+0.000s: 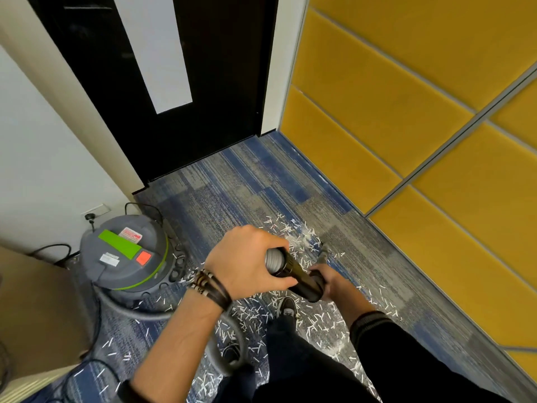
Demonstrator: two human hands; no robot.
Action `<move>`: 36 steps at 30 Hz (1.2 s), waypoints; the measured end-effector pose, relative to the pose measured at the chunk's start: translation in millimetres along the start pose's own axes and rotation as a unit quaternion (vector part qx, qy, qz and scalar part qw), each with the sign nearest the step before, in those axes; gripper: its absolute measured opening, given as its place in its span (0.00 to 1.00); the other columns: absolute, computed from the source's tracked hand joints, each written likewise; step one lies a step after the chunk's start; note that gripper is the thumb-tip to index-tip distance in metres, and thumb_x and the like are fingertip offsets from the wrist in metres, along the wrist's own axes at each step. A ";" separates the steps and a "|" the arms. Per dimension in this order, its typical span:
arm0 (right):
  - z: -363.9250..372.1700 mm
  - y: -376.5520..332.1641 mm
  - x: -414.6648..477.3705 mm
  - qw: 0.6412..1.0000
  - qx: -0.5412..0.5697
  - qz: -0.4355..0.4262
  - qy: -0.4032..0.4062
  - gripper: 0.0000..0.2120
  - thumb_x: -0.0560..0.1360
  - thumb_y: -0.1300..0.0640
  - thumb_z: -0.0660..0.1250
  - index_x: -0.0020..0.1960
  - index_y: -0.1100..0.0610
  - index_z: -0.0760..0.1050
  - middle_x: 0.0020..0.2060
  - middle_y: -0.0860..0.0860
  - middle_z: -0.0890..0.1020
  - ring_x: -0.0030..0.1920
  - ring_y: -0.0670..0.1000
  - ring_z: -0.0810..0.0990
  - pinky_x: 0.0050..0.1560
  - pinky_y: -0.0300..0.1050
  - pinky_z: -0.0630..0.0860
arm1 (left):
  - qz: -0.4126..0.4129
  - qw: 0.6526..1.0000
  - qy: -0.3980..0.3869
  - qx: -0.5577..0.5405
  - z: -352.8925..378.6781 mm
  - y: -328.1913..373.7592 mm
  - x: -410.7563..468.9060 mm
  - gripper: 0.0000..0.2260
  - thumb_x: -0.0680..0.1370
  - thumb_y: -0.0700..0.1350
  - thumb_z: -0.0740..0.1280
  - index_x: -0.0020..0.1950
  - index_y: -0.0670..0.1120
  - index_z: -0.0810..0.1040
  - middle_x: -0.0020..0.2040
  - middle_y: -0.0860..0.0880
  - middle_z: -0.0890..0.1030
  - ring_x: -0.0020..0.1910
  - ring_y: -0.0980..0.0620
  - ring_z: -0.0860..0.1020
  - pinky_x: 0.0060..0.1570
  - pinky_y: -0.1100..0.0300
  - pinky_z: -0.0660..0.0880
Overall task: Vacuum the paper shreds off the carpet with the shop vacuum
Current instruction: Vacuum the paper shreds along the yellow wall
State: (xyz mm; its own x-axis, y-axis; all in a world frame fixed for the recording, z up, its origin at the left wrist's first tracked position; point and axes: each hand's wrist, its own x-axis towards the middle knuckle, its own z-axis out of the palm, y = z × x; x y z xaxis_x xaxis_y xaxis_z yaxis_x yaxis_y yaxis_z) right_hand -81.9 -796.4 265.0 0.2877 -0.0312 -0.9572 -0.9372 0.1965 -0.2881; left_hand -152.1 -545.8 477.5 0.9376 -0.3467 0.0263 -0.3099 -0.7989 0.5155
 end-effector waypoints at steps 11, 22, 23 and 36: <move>56.0 -1.9 -2.8 0.978 0.177 -0.041 -0.102 0.16 0.82 0.49 0.57 0.43 0.61 0.71 0.31 0.57 0.79 0.30 0.54 0.80 0.37 0.47 0.80 | -0.026 0.999 0.036 0.009 -12.5 -19.1 -10.2 0.19 0.72 0.70 0.72 0.52 0.58 0.83 0.42 0.59 0.84 0.42 0.57 0.81 0.48 0.55 0.79; 0.8 -1.8 -2.3 0.999 -0.042 -0.010 0.007 0.13 0.80 0.51 0.59 0.42 0.58 0.72 0.36 0.55 0.76 0.30 0.55 0.77 0.27 0.42 0.78 | 0.069 0.997 -0.035 0.010 12.8 1.8 14.2 0.20 0.70 0.71 0.73 0.55 0.60 0.83 0.42 0.59 0.85 0.42 0.57 0.82 0.51 0.55 0.79; -2.8 1.9 -1.9 0.998 -0.057 -0.005 0.016 0.12 0.80 0.50 0.60 0.44 0.58 0.72 0.37 0.55 0.77 0.32 0.56 0.78 0.28 0.44 0.79 | 0.073 0.996 -0.044 0.016 13.9 1.6 13.4 0.21 0.70 0.71 0.73 0.56 0.60 0.83 0.42 0.59 0.85 0.42 0.56 0.81 0.50 0.55 0.79; 22.3 5.6 25.0 0.998 -0.069 -0.010 0.004 0.15 0.81 0.46 0.61 0.54 0.59 0.70 0.47 0.58 0.80 0.42 0.58 0.81 0.37 0.55 0.83 | 0.064 0.998 0.023 0.009 -1.7 -19.3 -15.4 0.21 0.70 0.71 0.72 0.56 0.61 0.85 0.44 0.60 0.86 0.43 0.58 0.84 0.48 0.59 0.80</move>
State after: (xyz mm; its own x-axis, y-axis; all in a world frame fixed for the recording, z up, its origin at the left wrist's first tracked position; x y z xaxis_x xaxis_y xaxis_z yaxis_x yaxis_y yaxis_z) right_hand -75.6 -774.2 240.0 0.3056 -0.0412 -0.9513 -0.9496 0.0599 -0.3077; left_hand -160.3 -524.3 468.7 0.8961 -0.4238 0.1315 -0.4305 -0.7583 0.4896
